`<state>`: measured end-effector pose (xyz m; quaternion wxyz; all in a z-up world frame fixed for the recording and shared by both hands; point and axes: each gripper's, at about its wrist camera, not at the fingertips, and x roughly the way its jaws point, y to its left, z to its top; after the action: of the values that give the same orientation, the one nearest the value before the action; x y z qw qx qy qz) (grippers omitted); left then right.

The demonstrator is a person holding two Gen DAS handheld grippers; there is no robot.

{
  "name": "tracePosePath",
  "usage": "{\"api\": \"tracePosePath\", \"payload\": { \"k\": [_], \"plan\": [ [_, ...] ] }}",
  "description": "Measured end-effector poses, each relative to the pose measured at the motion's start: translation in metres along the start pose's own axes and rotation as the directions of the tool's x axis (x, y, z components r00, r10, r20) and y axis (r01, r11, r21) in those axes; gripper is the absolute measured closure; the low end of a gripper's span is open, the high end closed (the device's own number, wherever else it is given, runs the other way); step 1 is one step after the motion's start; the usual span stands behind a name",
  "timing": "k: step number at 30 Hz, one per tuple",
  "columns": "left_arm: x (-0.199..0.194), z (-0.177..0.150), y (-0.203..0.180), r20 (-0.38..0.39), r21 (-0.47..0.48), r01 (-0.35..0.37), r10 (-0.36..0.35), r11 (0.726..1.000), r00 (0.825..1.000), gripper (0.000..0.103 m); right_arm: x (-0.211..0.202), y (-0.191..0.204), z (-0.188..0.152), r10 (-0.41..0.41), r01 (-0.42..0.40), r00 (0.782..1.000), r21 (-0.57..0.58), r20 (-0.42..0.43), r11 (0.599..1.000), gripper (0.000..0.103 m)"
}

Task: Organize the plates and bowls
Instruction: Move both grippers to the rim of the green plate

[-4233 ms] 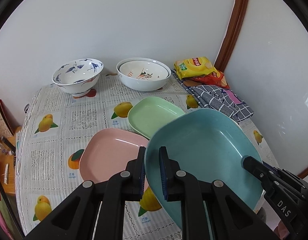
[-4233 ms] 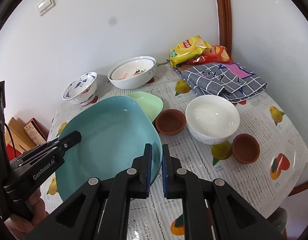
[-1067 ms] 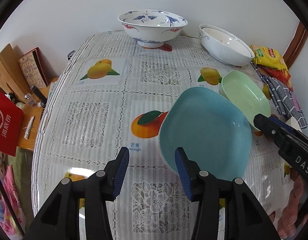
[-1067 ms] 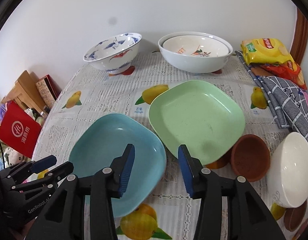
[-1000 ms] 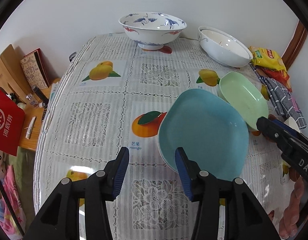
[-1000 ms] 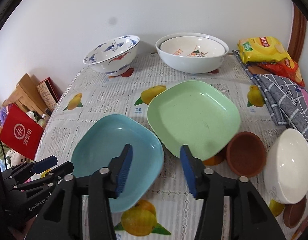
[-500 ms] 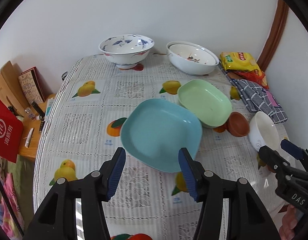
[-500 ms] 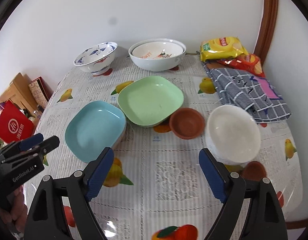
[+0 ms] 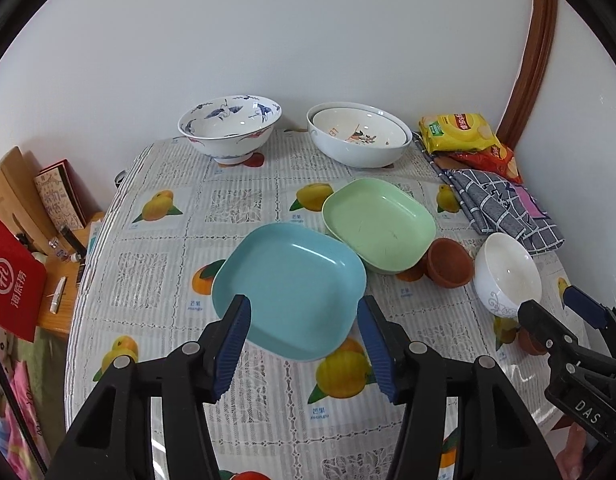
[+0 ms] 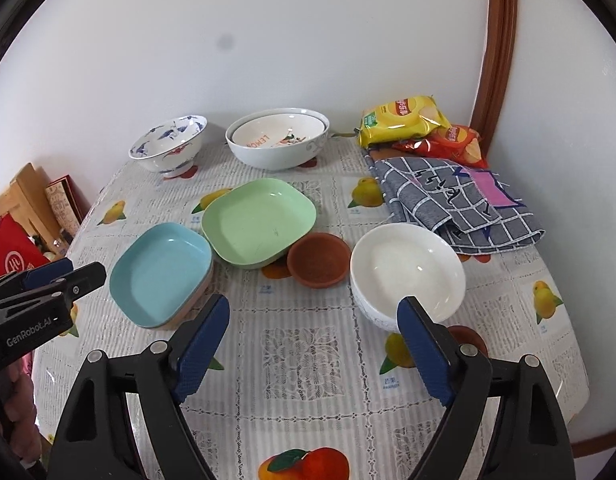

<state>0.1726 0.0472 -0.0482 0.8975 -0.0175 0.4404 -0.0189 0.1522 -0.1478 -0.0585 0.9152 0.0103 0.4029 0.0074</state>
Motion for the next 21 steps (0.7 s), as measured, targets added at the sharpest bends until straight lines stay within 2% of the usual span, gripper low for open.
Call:
{"api": "tracePosePath", "payload": {
  "k": [5,9,15,19,21],
  "plan": [
    [0.011,0.006,-0.004,-0.022,0.027,0.005,-0.004,1.000,1.000,0.050,0.009,0.001,0.005,0.036,-0.036,0.999,-0.007,-0.004,0.999,0.018],
    [0.024,0.014,-0.005,-0.049,0.024,0.014,-0.013,1.000,0.999,0.050,0.027,-0.004,0.010,0.067,-0.065,0.996,0.028,-0.059,0.997,0.018],
    [0.046,0.029,-0.003,-0.068,0.014,-0.003,0.004,1.000,0.998,0.050,0.045,-0.007,0.022,0.036,-0.034,0.998,0.026,-0.050,0.999,0.018],
    [0.064,0.041,-0.004,-0.078,0.007,-0.004,0.005,1.000,0.997,0.050,0.058,-0.012,0.035,0.049,-0.048,0.997,0.032,-0.052,0.998,0.018],
    [0.074,0.047,-0.006,-0.085,0.012,-0.003,0.004,1.000,0.996,0.050,0.068,-0.014,0.043,0.056,-0.054,0.997,0.041,-0.057,0.998,0.023]
  ]
}}
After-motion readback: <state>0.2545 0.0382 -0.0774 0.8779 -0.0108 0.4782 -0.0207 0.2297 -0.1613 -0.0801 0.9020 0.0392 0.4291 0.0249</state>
